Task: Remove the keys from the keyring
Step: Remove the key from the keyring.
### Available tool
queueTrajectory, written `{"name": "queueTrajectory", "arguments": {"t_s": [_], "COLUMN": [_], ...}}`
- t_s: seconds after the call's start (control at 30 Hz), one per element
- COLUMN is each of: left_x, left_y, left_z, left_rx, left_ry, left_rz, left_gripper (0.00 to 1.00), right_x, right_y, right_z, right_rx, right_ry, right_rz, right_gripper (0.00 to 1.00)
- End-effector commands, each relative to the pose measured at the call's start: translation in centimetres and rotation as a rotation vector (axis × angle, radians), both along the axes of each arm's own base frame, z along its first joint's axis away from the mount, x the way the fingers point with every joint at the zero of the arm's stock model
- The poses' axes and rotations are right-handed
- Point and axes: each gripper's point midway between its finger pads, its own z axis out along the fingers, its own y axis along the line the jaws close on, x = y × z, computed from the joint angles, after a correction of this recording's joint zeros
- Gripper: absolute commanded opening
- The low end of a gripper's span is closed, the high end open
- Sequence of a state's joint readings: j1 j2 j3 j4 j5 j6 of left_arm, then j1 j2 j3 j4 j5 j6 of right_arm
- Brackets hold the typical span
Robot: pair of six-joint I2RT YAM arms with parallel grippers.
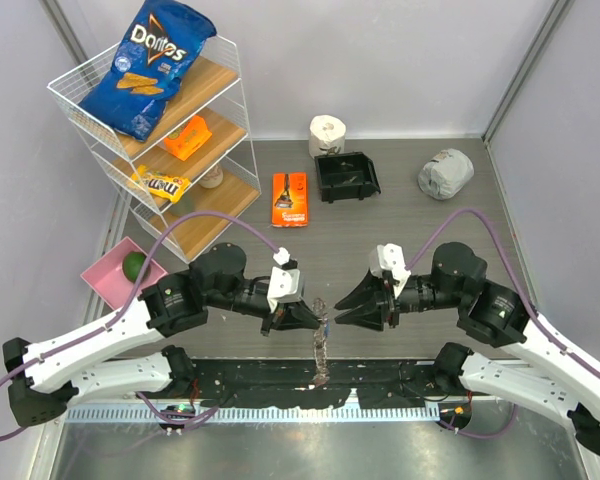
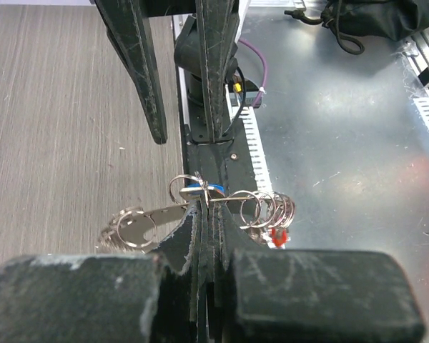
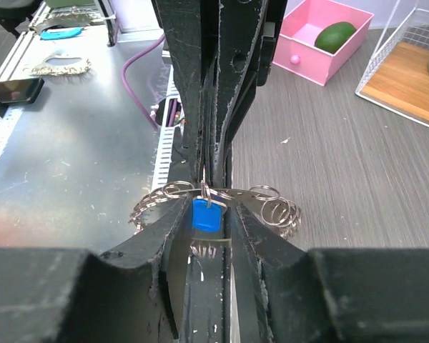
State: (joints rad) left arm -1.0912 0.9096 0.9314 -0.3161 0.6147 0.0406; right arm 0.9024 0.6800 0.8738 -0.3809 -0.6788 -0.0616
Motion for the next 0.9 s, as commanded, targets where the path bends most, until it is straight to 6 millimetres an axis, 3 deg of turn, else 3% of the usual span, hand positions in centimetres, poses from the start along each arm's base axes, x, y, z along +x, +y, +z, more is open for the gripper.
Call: {"name": "queueTrajectory", "arguments": {"t_s": [0.0, 0.57, 0.87], "left_x": [-0.4, -0.8, -0.8], "left_y": [-0.5, 0.2, 0.0], "left_z": [3.4, 4.5, 4.2], "left_rx": [-0.113, -0.177, -0.168], "left_ry": [-0.035, -0.088, -0.086], "left_rz": [-0.030, -0.041, -0.045], "left_gripper": [0.00, 0.00, 0.00], "right_x": [-0.7, -1.3, -1.9], "right_y": [0.7, 1.4, 2.0], "right_z": [1.5, 0.4, 1.0], "right_rx": [0.057, 0.033, 0.056], "right_ry": [-0.001, 0.077, 0.085], "right_rz": [0.051, 0.087, 0.135], "right_gripper": [0.34, 0.33, 0.28]}}
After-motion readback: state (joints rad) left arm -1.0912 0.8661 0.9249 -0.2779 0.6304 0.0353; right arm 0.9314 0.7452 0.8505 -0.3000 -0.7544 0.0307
